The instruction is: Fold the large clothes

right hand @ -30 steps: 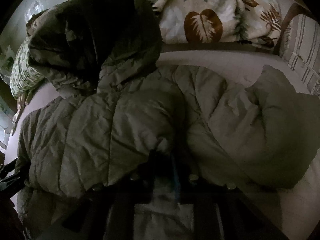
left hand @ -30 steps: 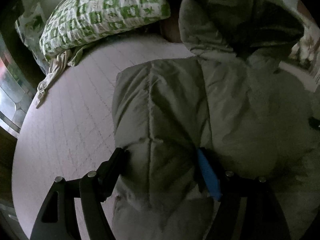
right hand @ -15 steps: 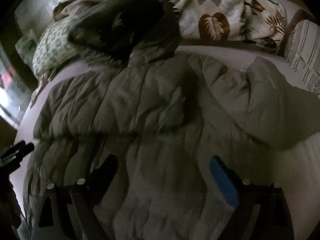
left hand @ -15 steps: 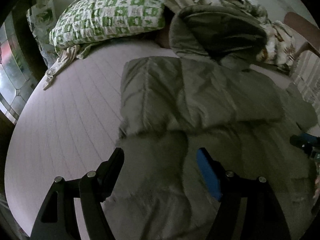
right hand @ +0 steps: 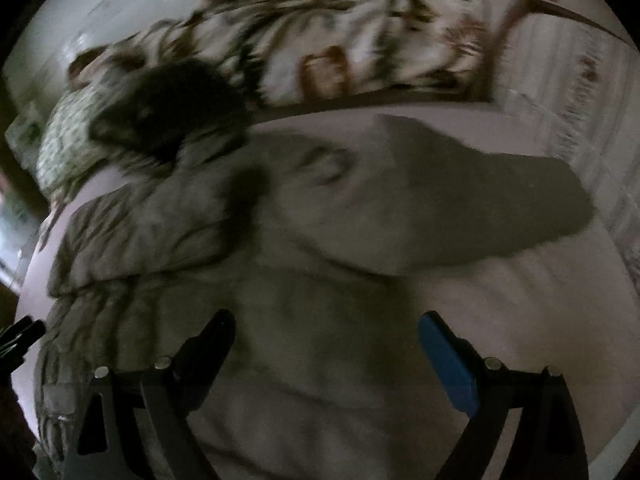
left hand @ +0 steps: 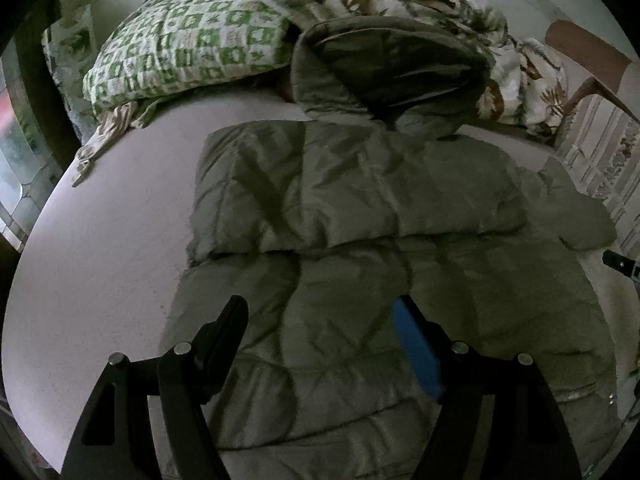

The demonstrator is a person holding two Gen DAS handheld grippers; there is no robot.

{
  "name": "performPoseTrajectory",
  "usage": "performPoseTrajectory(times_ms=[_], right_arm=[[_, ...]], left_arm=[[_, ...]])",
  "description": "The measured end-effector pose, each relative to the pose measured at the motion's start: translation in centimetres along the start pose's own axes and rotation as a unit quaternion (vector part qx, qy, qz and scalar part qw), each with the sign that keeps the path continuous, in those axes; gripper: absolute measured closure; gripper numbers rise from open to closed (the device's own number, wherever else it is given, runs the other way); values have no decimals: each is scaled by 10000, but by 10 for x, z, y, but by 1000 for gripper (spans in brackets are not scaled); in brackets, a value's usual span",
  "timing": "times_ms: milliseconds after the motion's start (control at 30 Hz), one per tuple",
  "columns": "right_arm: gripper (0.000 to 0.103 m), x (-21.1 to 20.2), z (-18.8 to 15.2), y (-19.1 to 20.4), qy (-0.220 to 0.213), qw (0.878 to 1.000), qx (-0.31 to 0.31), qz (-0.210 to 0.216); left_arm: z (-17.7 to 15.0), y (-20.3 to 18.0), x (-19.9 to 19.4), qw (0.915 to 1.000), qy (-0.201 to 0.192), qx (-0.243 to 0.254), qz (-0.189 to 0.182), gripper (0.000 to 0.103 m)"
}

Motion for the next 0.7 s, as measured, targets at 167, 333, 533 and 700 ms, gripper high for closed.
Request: performPoseTrajectory(times_ms=[167, 333, 533, 700], right_arm=[[8, 2, 4, -66, -7, 9981, 483, -372], [8, 6, 10, -137, -104, 9914, 1136, -649], [8, 17, 21, -207, -171, 9778, 1958, -727], [8, 37, 35, -251, -159, 9589, 2761, -634]], left_arm=[[2, -14, -8, 9999, -101, 83, -59, 27], [4, -21, -18, 9995, -280, 5, -172, 27], [10, -29, -10, 9995, -274, 44, -161, 27], [12, -33, 3, 9997, -153, 24, -164, 27]])
Point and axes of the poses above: each gripper's, at about its wrist camera, not at the fingertips, and x roughly the way its jaws point, y to its left, z to its top, the point moved 3 cm from there along x, roughly the way its jaws point, and after that the axes turned 2 degrees about -y, right-handed, at the moved point
